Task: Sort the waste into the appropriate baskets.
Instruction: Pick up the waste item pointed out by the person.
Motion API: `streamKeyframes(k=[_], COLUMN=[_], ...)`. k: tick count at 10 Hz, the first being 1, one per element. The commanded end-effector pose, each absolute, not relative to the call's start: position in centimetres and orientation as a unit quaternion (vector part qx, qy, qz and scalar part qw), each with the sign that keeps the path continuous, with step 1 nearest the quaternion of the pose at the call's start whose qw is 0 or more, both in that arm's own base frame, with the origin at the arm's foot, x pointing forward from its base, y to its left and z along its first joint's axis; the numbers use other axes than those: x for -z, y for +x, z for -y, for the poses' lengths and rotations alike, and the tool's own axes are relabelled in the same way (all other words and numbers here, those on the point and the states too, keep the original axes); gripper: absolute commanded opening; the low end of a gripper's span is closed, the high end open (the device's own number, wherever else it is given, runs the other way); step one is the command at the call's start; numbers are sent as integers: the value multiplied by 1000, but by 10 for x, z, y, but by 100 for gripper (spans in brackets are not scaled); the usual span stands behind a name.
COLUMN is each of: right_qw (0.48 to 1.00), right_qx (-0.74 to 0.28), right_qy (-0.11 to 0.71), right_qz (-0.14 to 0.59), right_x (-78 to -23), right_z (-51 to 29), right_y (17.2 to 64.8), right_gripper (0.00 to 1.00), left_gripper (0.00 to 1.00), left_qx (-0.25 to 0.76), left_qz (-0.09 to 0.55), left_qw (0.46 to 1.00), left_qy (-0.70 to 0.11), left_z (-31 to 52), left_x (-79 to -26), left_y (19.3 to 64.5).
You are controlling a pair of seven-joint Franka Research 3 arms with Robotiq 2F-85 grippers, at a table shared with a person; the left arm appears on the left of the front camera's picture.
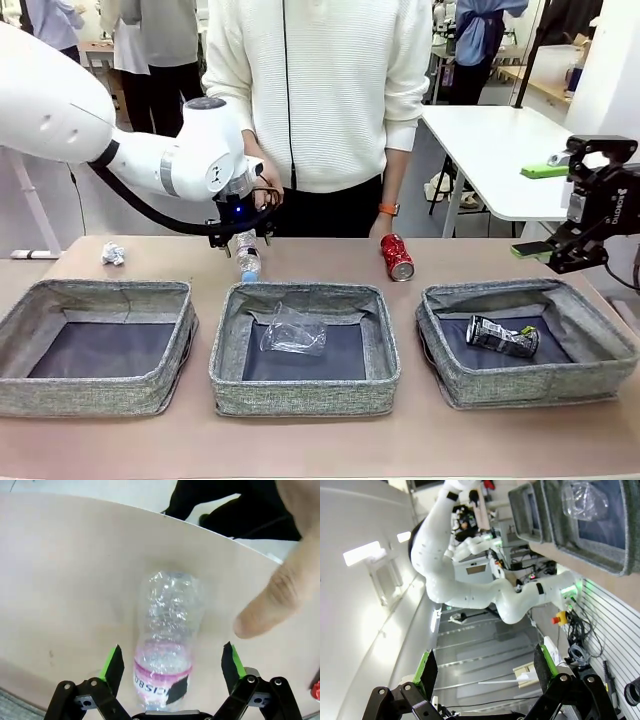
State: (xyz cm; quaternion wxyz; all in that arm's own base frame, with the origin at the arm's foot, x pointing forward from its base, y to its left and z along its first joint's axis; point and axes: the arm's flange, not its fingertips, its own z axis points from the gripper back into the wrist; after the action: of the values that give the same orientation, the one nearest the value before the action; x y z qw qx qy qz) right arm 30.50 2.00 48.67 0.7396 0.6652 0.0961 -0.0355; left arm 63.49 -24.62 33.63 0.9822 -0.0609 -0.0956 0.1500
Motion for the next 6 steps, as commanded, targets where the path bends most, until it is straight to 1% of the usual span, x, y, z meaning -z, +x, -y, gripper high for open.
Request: streamKeyframes(k=[1,2,3,5,6], right_qw=[734,734,734,734,734], right_qx=[30,30,30,30,30], right_qy=[672,672,672,672,672], right_qz=[-92,-92,-92,-92,-92], right_x=[-490,-490,-490,-490,-490], right_z=[-21,-21,-21,-21,-21], right_y=[306,306,306,306,306], right_gripper=[100,100,100,100,100], left_gripper=[100,100,83,83,24], left_qx=[-170,-172,-173,-172,-173], left_qz=[81,82,70,69,66], left_qw=[981,980,981,981,981], left_qy=[-49,-49,-49,-49,-49], left_z=[249,248,250,250,250], left_x=[-337,-338,-339,-339,-339], left_y=[641,641,641,640,639])
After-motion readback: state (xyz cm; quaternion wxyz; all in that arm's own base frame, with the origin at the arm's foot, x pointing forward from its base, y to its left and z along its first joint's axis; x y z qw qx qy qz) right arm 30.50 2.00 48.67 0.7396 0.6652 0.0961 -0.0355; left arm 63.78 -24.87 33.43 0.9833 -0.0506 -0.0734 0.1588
